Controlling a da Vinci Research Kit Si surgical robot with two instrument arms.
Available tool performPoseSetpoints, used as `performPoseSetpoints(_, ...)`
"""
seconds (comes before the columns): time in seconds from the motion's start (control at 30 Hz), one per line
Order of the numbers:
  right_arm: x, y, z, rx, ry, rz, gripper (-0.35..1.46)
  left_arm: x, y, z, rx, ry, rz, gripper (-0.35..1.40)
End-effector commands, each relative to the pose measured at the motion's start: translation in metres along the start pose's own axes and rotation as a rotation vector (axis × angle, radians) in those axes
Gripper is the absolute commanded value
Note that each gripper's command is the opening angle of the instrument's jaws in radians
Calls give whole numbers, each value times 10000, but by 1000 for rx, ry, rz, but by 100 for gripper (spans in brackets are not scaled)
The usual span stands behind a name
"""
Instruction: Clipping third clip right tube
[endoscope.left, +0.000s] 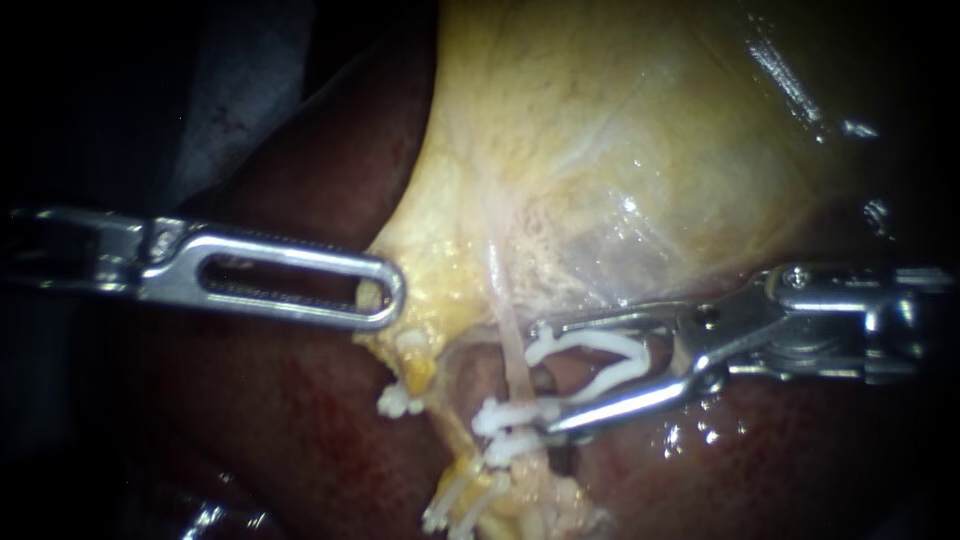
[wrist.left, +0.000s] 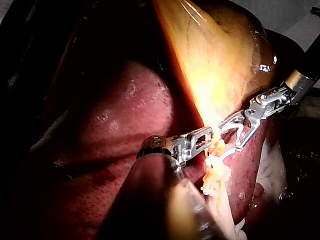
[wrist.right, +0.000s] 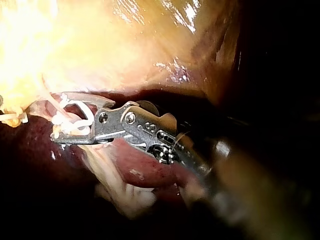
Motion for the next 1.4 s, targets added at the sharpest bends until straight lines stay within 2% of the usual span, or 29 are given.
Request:
performPoseSetpoints(0.03, 0, 2, 0, -1, 1, 0, 54, 0, -1, 0, -1, 0, 0, -35)
performPoseSetpoints(0.23, 0, 15, 0, -3, 2, 0, 54, 1, -3, 0, -1, -1, -1, -35)
performPoseSetpoints(0.43, 6, 24, 15, -11, 5, 2, 55, 2, -4, 1, -2, -1, -1, -35)
performPoseSetpoints(0.7, 10, 24, 40, -7, 1, 1, 56, 2, -4, 1, -2, -2, -1, -35)
performPoseSetpoints(1.4, 25, 26, 46, -11, 5, 9, 44, 2, -4, 1, -2, -2, -1, -35)
